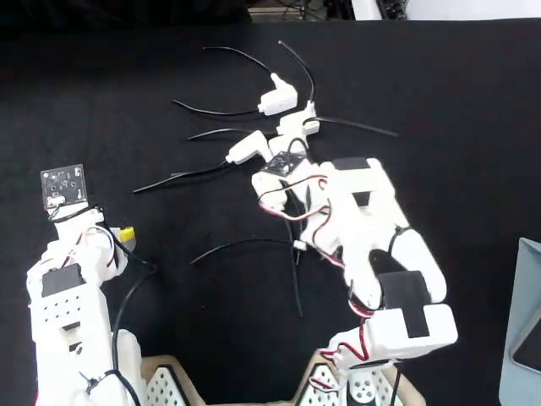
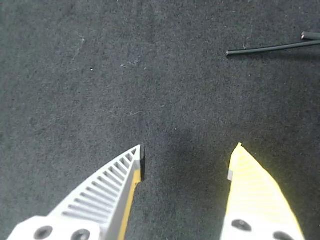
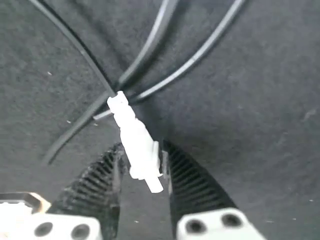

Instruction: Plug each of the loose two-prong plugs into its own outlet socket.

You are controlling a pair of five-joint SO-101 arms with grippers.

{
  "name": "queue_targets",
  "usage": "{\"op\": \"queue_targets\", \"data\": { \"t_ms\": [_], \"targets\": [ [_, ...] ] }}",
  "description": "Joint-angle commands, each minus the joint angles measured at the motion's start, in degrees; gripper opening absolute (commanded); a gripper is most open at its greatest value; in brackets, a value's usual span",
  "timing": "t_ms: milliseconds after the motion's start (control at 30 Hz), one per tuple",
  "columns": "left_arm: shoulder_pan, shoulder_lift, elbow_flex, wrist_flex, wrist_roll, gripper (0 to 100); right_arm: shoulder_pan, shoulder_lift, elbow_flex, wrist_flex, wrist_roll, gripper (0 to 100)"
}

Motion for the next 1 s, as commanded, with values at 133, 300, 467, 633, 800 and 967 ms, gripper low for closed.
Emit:
{"op": "queue_targets", "data": {
  "t_ms": [133,300,467,633,800,967],
  "targets": [
    [0.7,-1.1,-0.6,-1.1,0.5,28,-4.4,-2.2,-0.6,0.6,-2.0,17.6],
    [0.7,-1.1,-0.6,-1.1,0.5,28,-4.5,-2.3,-0.7,0.5,-1.7,18.4],
    [0.7,-1.1,-0.6,-1.1,0.5,28,-5.6,-2.3,-0.7,0.3,-0.8,18.4],
    [0.7,-1.1,-0.6,-1.1,0.5,28,-8.2,-2.2,-0.6,0.2,0.8,17.9],
    [0.7,-1.1,-0.6,-1.1,0.5,28,-8.2,-2.2,-0.6,-1.1,0.8,6.7],
    [0.7,-1.1,-0.6,-1.1,0.5,28,-8.1,-2.1,0.6,-1.4,0.8,1.6]
  ]
}}
